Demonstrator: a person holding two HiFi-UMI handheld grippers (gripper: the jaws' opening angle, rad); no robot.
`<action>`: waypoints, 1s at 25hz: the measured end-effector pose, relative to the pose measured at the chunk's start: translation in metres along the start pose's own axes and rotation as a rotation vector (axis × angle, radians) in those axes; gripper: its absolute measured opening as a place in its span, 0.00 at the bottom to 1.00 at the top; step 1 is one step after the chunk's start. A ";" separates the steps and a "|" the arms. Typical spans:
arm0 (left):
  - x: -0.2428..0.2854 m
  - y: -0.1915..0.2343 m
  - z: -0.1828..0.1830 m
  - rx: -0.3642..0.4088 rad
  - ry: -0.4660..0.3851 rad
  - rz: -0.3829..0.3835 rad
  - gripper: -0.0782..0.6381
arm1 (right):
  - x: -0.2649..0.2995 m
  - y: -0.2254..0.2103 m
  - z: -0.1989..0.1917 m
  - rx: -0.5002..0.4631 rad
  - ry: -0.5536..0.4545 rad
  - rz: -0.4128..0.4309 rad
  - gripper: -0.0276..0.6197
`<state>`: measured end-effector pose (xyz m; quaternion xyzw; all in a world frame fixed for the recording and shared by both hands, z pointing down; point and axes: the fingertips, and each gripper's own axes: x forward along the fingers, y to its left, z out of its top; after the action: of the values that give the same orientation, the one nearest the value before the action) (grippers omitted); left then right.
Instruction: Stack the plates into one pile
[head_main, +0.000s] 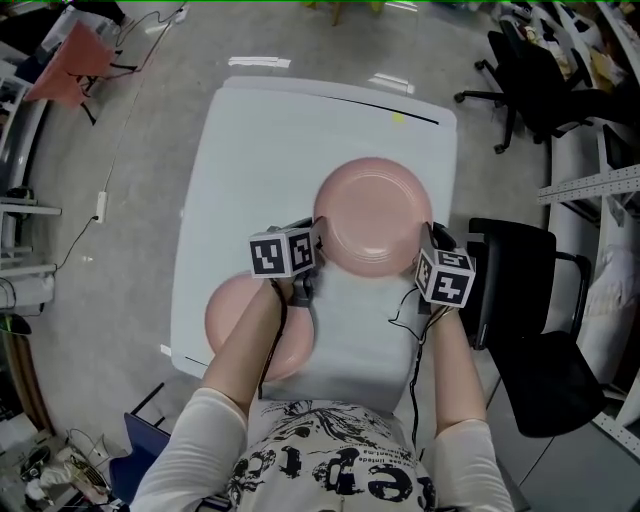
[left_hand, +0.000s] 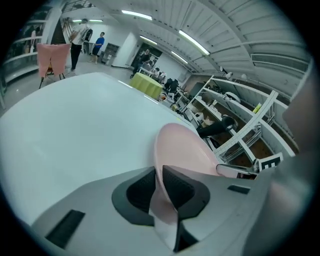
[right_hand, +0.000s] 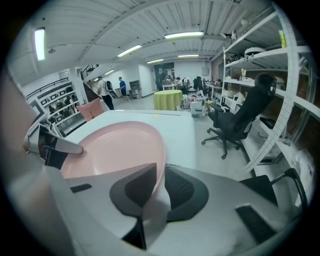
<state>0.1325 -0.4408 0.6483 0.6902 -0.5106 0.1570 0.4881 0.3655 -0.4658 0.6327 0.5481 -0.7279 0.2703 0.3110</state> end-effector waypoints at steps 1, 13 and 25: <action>-0.004 -0.001 0.001 -0.009 -0.001 -0.005 0.18 | -0.004 0.002 0.001 0.002 -0.003 0.001 0.13; -0.079 -0.041 -0.024 0.042 -0.088 -0.006 0.18 | -0.089 0.012 -0.004 -0.030 -0.095 0.012 0.14; -0.176 -0.058 -0.106 0.054 -0.171 0.033 0.18 | -0.187 0.047 -0.063 -0.048 -0.156 0.074 0.14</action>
<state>0.1370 -0.2556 0.5429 0.7054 -0.5575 0.1193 0.4212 0.3688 -0.2894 0.5317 0.5327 -0.7759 0.2204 0.2562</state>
